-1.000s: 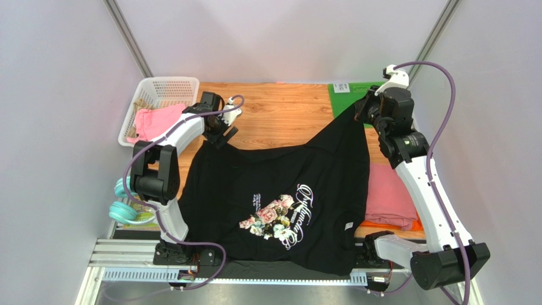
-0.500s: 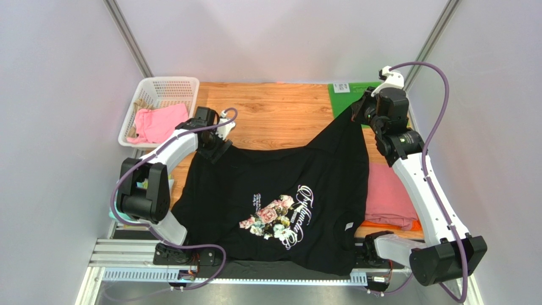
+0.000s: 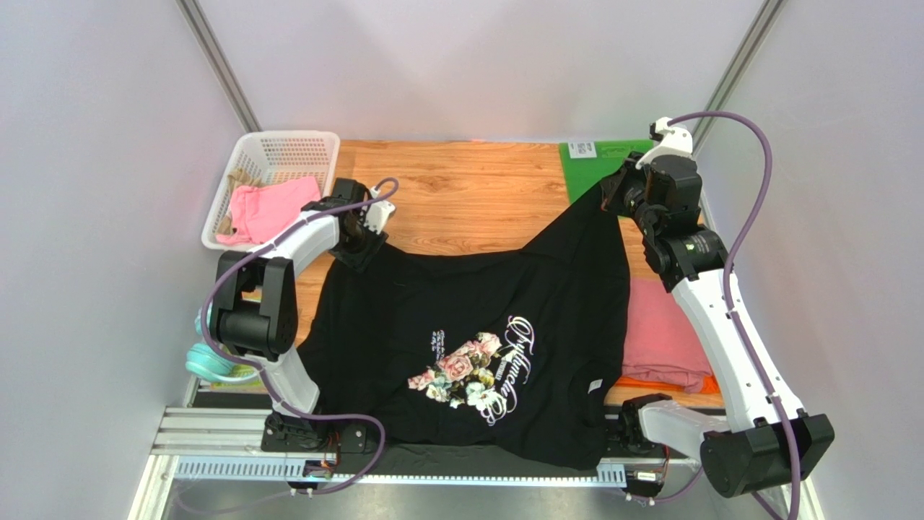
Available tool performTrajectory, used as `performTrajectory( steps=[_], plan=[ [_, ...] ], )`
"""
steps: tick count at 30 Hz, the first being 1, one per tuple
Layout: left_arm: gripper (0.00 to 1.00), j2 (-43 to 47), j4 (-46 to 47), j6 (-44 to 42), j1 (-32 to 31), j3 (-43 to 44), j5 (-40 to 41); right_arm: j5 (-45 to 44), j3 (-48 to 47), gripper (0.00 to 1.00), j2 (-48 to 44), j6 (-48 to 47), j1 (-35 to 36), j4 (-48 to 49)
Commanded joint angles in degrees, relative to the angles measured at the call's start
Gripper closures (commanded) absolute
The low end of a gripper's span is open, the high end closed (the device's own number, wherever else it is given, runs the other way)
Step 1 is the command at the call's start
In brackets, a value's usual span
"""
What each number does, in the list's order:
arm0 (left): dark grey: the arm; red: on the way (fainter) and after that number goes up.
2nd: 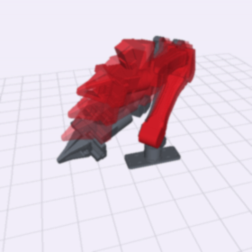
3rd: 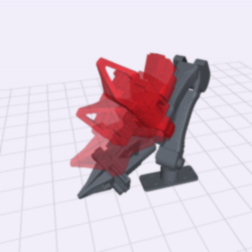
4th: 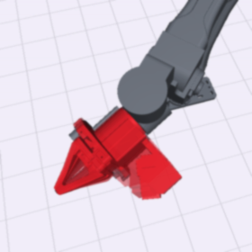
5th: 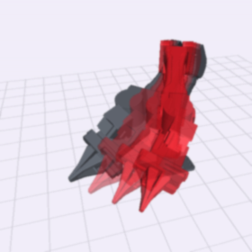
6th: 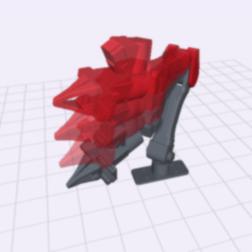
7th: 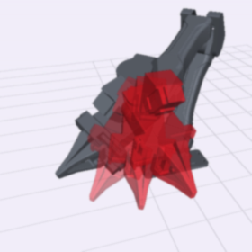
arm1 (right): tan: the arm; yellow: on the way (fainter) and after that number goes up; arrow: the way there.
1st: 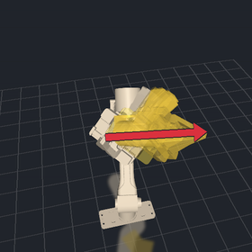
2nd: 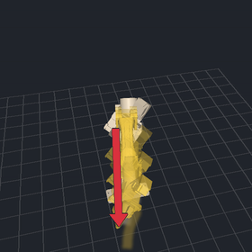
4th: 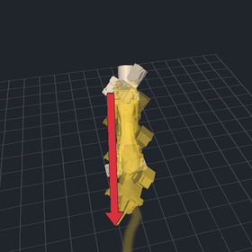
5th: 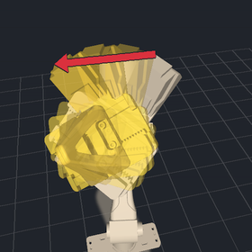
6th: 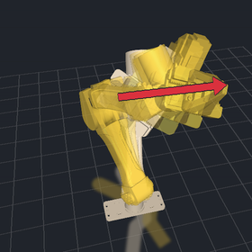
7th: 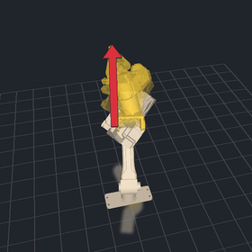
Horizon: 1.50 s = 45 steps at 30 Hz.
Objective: Fold and stack the t-shirts
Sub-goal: Flatten out the tshirt
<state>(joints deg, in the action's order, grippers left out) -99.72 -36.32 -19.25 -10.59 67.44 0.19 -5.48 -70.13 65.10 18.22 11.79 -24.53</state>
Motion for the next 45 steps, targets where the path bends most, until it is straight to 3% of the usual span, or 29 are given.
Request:
performTrajectory(
  steps=[1,30,33,38,45],
  plan=[
    [0.46,-1.5,-0.5,2.7,3.4,3.1,-2.3,-0.1,0.3,1.00,-1.8,0.7,-0.3,3.7],
    [0.50,-7.3,-2.2,4.7,5.4,4.1,-6.2,-0.2,-0.2,1.00,-2.5,1.1,-0.5,3.4],
    [0.55,-7.9,-2.7,4.8,5.5,4.8,-6.6,-0.1,-0.1,1.00,-2.6,1.2,-0.6,3.4],
    [0.78,-6.5,-3.2,5.4,5.5,5.7,-6.3,0.5,-0.1,1.00,-2.3,1.5,-0.5,3.6],
    [0.81,-5.0,-4.2,4.9,5.5,6.7,-5.7,0.9,-0.1,1.00,-2.4,1.6,-0.5,3.7]
  ],
)
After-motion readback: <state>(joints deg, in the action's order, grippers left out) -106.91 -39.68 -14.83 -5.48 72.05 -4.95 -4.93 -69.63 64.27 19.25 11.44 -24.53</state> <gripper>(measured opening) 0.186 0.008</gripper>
